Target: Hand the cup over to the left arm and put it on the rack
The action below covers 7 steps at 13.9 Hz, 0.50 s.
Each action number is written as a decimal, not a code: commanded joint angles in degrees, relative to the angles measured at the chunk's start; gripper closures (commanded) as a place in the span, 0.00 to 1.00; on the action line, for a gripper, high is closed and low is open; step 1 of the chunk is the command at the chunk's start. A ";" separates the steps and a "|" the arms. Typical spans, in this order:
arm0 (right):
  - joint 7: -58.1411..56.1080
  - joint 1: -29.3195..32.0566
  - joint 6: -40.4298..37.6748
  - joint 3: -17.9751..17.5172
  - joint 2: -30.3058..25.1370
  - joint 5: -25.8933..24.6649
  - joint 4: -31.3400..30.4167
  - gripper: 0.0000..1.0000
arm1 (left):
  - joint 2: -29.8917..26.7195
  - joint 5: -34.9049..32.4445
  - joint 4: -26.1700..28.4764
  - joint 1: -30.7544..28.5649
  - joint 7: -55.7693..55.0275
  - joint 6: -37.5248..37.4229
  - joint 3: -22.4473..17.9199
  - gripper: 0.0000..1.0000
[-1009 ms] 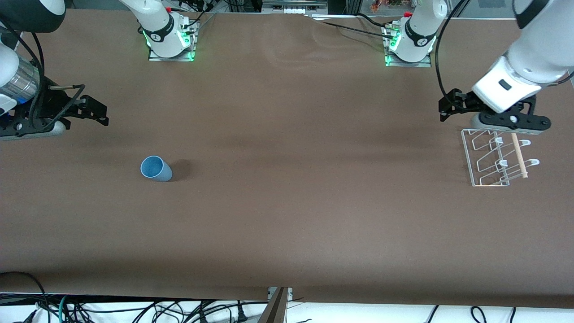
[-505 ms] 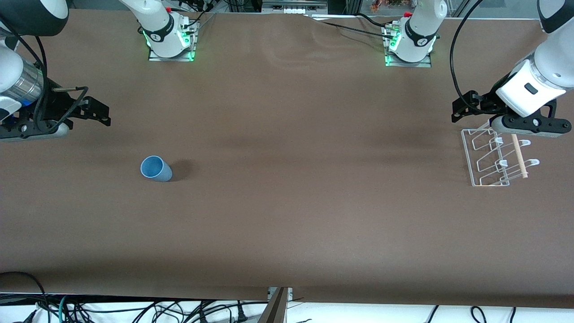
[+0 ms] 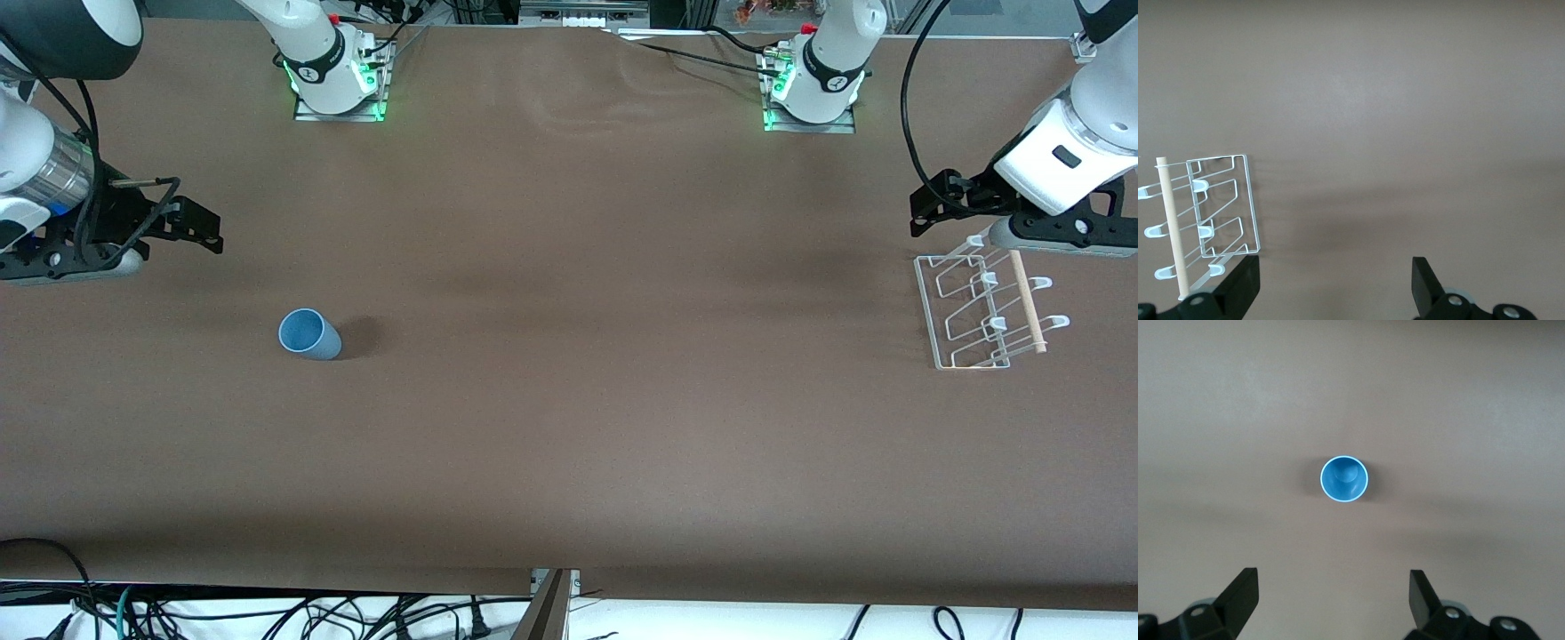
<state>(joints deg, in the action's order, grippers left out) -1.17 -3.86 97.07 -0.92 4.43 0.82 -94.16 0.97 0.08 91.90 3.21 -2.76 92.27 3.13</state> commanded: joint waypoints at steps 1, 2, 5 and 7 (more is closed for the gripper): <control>-1.02 0.35 4.43 0.21 -0.30 -0.55 -3.74 0.00 | -0.53 0.80 0.30 0.83 1.18 -0.25 -0.58 0.00; -1.29 0.35 6.45 1.00 0.39 -0.55 -4.71 0.00 | -0.53 0.80 0.29 0.83 1.18 -0.25 -0.58 0.00; -1.55 0.79 10.67 2.05 4.87 -0.55 -5.07 0.00 | -0.35 0.80 0.21 0.83 1.18 -0.25 -0.58 0.00; -1.55 0.88 14.27 2.32 8.21 -0.55 -5.50 0.00 | -0.27 0.80 0.21 1.09 1.18 -0.25 -0.50 0.00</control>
<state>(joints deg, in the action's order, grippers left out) -1.82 -3.51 108.32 1.45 9.82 0.75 -99.53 1.00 0.11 91.91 3.61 -2.76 92.25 3.14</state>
